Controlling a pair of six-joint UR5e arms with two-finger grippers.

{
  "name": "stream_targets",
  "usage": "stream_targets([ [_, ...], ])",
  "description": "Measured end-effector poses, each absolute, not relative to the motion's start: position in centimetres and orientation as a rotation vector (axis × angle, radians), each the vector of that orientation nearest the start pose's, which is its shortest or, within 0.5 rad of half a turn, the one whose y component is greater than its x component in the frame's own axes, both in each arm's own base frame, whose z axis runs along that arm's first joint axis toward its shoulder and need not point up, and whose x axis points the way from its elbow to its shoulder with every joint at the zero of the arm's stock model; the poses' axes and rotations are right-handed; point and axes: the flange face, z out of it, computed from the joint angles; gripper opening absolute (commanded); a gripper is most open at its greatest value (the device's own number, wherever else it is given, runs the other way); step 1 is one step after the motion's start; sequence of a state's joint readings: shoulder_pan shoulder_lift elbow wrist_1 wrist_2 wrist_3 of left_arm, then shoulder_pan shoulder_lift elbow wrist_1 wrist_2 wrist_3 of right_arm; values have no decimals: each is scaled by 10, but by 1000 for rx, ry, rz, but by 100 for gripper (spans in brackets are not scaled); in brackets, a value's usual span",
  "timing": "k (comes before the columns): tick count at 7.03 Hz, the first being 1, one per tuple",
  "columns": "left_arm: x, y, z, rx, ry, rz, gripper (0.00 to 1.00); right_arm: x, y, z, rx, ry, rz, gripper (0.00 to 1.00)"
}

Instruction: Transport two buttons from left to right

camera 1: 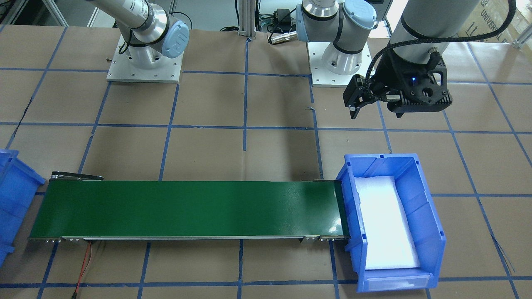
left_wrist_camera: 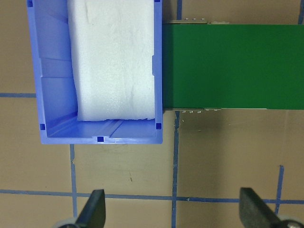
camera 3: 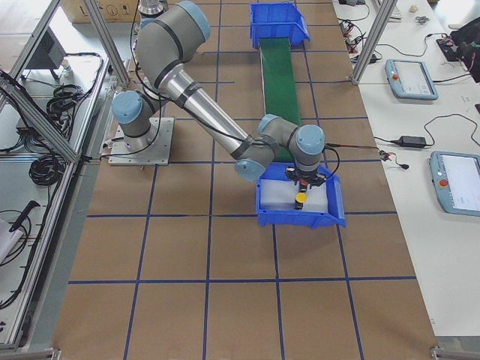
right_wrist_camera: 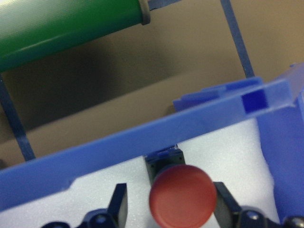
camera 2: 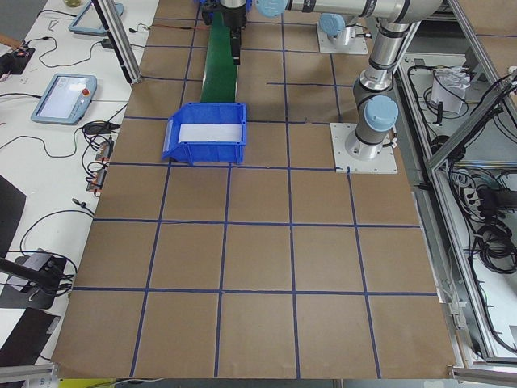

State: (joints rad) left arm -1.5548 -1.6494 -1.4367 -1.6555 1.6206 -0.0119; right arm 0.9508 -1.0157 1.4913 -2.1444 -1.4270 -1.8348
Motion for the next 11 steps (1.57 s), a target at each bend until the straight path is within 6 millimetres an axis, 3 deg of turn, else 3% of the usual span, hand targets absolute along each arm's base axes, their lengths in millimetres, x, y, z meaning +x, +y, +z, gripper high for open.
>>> stream_targets([
  [1, -120, -524, 506, -42, 3091, 45, 100, -275, -640, 268, -1827, 2610, -275, 100],
  [2, -120, -523, 506, -41, 3091, 42, 100, -272, -638, 294, -1835, 2618, -282, 100],
  [4, -120, -522, 508, -40, 3090, 39, 100, -255, -626, 354, -1832, 2598, -261, 100],
  [6, -120, -521, 508, -41, 3090, 38, 100, -224, -611, 423, -1790, 2572, -215, 100],
  [7, -120, -520, 509, -41, 3090, 35, 100, -192, -608, 452, -1732, 2579, -193, 100],
  [8, -120, -520, 509, -41, 3090, 35, 100, -147, -609, 472, -1686, 2593, -175, 100],
  [11, -121, -519, 506, -40, 3094, 45, 100, 28, -600, 501, -1481, 2728, -77, 100],
])
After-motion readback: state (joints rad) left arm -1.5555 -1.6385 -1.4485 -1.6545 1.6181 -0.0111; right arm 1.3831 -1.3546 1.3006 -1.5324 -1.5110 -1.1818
